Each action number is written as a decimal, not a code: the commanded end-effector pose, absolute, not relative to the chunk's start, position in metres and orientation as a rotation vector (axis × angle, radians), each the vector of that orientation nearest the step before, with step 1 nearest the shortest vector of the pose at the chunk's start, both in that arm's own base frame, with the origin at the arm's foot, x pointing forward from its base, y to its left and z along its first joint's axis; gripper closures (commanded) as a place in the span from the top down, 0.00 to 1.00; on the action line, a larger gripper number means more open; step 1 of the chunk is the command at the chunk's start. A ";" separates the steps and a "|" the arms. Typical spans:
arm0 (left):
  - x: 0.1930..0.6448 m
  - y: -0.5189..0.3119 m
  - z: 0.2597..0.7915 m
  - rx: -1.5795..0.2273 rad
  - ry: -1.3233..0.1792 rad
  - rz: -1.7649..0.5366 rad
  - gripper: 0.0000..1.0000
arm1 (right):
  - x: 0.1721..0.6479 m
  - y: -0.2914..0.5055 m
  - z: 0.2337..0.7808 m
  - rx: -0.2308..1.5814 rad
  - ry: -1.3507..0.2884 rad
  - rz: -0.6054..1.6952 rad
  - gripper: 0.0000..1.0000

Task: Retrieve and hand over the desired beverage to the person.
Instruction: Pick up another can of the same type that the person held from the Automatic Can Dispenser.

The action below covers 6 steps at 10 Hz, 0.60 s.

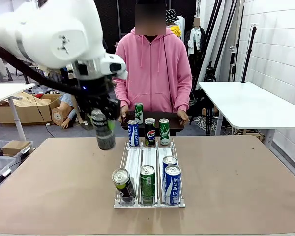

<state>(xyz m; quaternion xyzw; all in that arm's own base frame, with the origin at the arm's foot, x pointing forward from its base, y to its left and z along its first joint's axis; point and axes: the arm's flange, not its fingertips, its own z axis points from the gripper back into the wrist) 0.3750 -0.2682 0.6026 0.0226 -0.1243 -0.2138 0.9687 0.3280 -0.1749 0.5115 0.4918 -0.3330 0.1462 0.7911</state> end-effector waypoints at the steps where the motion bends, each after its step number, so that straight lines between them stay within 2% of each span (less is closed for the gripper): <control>1: 0.386 -0.239 0.618 0.085 -0.251 -0.420 0.00 | 0.330 -0.175 0.513 1.081 -0.740 0.316 1.00; 6: 0.384 -0.119 0.627 0.031 -0.270 -0.292 0.00 | 0.330 -0.175 0.513 1.081 -0.740 0.316 1.00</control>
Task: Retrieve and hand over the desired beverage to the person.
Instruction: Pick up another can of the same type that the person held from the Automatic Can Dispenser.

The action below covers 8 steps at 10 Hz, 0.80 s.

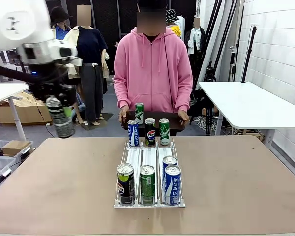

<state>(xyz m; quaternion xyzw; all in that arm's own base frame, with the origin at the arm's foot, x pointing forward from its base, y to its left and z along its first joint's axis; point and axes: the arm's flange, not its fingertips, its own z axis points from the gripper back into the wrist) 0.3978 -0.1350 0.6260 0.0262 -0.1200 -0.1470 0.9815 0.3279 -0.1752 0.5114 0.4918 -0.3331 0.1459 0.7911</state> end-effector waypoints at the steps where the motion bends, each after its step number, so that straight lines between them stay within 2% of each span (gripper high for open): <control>1: 0.380 -0.103 0.626 0.013 -0.270 -0.277 0.00 | 0.330 -0.175 0.513 1.081 -0.740 0.316 1.00; 8: 0.382 -0.090 0.622 0.030 -0.242 -0.247 0.00 | 0.330 -0.175 0.513 1.081 -0.740 0.316 1.00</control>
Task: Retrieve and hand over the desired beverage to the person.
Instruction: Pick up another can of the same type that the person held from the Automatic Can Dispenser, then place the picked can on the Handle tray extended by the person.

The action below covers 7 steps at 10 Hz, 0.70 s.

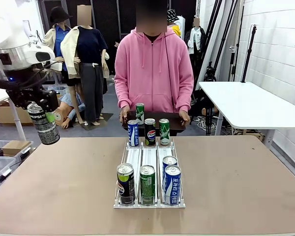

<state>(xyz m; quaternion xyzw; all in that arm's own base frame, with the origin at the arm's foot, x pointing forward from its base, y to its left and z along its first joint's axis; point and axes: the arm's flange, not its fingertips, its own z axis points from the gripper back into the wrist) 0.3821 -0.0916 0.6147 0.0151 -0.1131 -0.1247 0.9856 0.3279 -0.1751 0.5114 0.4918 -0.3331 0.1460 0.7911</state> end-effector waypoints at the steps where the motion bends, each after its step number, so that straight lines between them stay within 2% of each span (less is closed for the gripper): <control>1: 0.382 -0.090 0.622 0.030 -0.242 -0.247 0.00 | 0.330 -0.175 0.513 1.081 -0.740 0.316 1.00; 7: 0.382 -0.090 0.622 0.030 -0.242 -0.247 0.00 | 0.330 -0.175 0.513 1.081 -0.740 0.316 1.00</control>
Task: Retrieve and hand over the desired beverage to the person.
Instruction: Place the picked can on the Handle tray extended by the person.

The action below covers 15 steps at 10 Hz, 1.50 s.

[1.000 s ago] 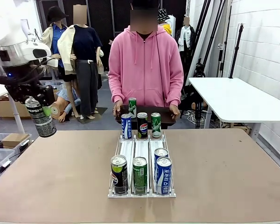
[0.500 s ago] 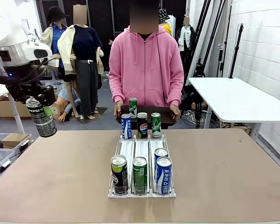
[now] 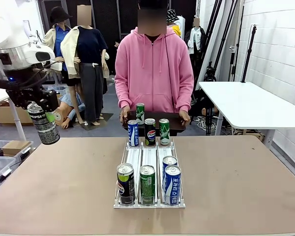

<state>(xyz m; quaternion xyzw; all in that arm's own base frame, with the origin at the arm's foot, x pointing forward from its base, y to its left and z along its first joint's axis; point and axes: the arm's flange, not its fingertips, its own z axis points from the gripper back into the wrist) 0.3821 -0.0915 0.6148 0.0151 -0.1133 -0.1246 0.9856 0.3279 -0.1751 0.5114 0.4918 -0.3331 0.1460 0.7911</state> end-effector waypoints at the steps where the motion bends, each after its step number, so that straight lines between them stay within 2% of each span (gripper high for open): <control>1: 0.382 -0.090 0.622 0.030 -0.242 -0.247 0.00 | 0.330 -0.175 0.513 1.081 -0.740 0.316 1.00; 15: 0.382 -0.090 0.622 0.030 -0.242 -0.247 0.00 | 0.330 -0.175 0.513 1.081 -0.740 0.316 1.00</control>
